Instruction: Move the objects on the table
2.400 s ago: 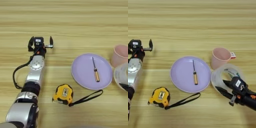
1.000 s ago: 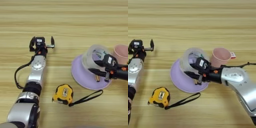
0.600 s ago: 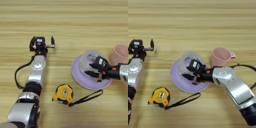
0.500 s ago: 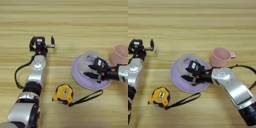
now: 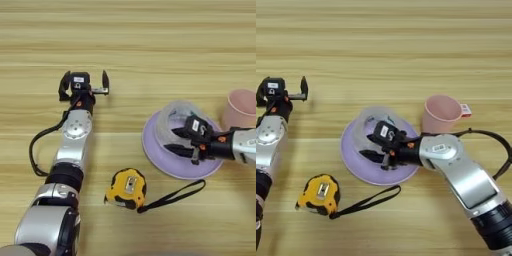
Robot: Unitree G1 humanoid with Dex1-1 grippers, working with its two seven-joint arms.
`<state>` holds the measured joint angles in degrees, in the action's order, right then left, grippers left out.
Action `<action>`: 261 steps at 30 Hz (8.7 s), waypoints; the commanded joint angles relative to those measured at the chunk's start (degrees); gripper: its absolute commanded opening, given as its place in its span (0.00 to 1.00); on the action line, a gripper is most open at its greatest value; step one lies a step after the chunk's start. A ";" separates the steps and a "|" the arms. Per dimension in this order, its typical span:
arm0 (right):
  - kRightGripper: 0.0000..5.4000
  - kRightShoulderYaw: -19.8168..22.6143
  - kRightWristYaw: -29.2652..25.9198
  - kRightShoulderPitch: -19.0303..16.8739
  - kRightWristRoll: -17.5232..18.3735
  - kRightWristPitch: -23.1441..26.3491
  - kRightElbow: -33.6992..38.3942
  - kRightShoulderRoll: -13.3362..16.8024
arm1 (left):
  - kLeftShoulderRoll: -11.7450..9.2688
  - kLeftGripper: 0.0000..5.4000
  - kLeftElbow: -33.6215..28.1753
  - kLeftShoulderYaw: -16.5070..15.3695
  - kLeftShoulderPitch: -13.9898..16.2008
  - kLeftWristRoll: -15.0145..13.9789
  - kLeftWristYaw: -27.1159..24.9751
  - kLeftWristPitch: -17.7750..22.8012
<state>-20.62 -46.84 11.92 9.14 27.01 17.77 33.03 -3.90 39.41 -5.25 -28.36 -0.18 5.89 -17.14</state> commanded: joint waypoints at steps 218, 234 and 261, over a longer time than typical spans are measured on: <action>0.99 35.29 47.33 1.13 -5.92 -30.65 -37.66 -15.58 | -7.26 1.00 -21.66 30.71 -9.31 -1.06 -51.35 44.69; 0.99 35.15 47.65 0.71 -5.89 -29.81 -36.11 -16.10 | -6.09 1.00 -19.26 32.86 -10.19 1.76 -53.49 44.50; 1.00 34.93 48.07 -0.16 -5.85 -28.04 -33.02 -16.97 | -4.28 0.72 -12.98 32.54 -12.54 3.63 -53.82 41.29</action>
<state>14.20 0.99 12.39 3.38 -1.81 -15.95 16.35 -8.08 25.94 27.35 -40.01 2.43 -47.92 24.41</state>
